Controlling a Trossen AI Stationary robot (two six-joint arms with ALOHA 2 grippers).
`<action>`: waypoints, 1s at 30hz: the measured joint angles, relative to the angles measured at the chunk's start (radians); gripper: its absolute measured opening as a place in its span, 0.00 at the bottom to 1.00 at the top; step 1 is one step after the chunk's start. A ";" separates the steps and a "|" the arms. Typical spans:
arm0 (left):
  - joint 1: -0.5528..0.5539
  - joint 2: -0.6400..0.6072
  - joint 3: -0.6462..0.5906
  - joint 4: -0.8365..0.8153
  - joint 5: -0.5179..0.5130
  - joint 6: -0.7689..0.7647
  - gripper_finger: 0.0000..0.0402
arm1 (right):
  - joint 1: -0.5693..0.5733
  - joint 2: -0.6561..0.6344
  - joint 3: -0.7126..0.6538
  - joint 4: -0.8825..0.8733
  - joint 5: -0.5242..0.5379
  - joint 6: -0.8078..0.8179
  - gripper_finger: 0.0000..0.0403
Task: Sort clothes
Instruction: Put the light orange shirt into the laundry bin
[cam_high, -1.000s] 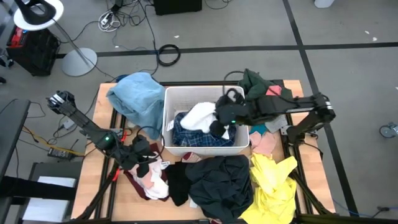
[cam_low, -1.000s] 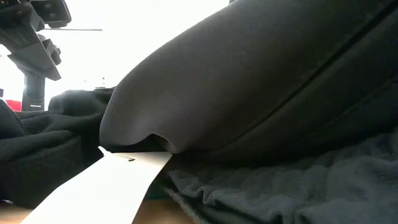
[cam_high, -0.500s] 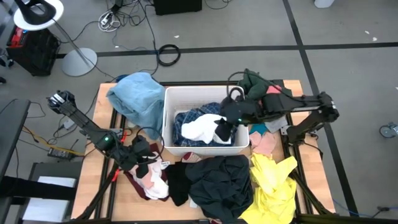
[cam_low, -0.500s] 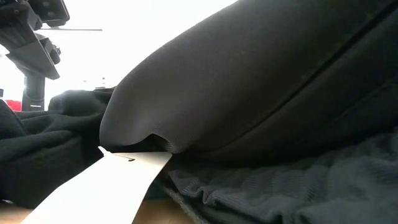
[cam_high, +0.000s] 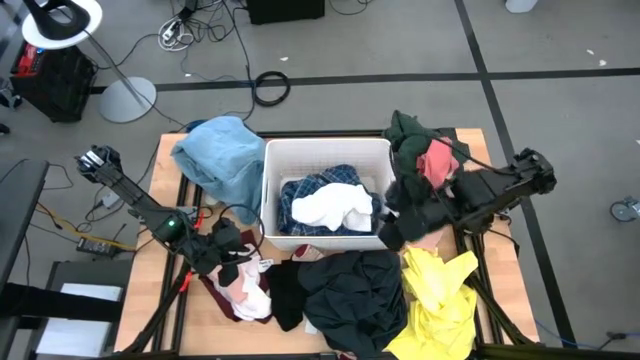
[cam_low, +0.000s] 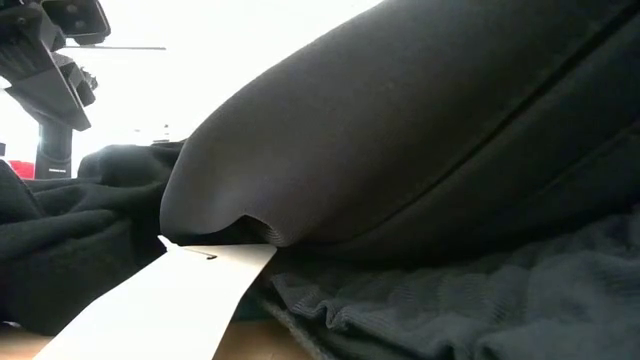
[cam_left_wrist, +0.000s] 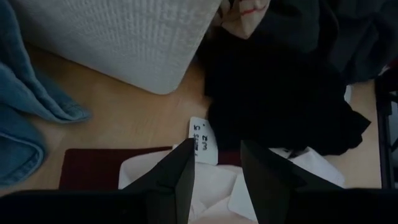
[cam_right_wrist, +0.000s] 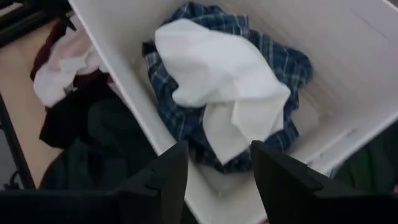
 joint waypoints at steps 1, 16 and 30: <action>0.000 0.000 0.000 -0.001 0.003 -0.003 0.34 | 0.028 0.000 -0.007 -0.011 0.015 0.029 0.44; 0.000 0.004 0.000 0.009 0.051 -0.029 0.34 | 0.402 0.000 -0.360 0.087 0.102 0.581 0.42; 0.000 0.200 0.001 -0.118 0.177 -0.078 0.34 | 0.524 0.001 -0.595 0.257 0.134 0.826 0.41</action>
